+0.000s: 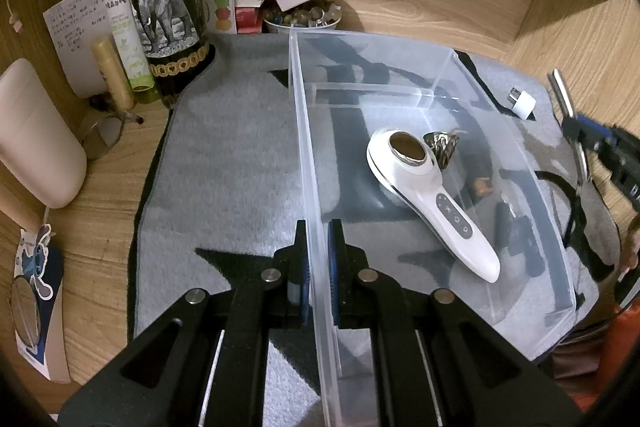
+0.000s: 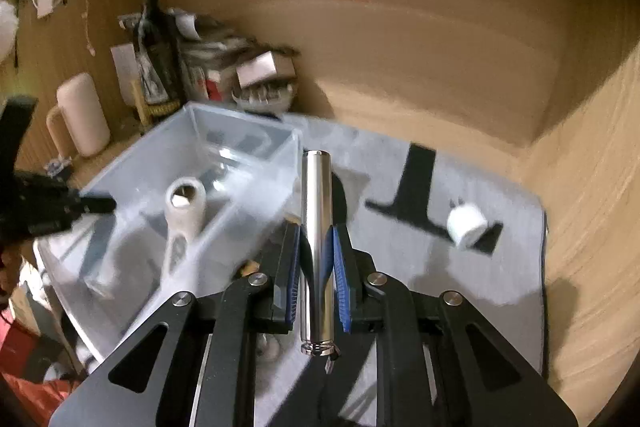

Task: Organize rigid objects
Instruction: 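Lift the cylinder, lower it into the box and open the right tool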

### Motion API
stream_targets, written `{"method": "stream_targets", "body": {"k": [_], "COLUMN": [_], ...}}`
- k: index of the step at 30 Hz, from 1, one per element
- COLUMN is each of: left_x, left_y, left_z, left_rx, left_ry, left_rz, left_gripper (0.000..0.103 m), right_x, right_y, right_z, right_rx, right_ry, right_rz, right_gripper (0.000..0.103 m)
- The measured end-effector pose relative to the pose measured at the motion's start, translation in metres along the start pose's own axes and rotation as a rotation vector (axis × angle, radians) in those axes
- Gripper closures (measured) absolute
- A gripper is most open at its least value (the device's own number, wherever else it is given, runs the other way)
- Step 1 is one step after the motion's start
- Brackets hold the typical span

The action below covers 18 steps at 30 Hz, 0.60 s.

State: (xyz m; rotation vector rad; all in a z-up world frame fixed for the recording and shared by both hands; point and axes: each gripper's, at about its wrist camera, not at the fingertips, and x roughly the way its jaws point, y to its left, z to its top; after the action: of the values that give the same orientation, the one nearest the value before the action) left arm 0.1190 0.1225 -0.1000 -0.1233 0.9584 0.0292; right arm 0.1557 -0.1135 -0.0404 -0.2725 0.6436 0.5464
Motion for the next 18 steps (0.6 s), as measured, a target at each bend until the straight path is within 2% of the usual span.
{"method": "stream_targets", "body": {"k": [12,18], "left_x": [-0.004,-0.004], "left_y": [0.000,0.000], "left_z": [0.001,0.001], "left_rx": [0.000,0.001], "left_ry": [-0.014,-0.014], "left_rz": [-0.003,-0.003], "left_gripper": [0.095,0.095], "right_x": [-0.017,-0.020], "right_y": [0.038,0.059], "right_z": [0.046,0.058], "right_rx": [-0.068,-0.100], "right_ry": [-0.132,-0.165], "right_rz": [0.063,0.122], "right_gripper": [0.089,0.089]}}
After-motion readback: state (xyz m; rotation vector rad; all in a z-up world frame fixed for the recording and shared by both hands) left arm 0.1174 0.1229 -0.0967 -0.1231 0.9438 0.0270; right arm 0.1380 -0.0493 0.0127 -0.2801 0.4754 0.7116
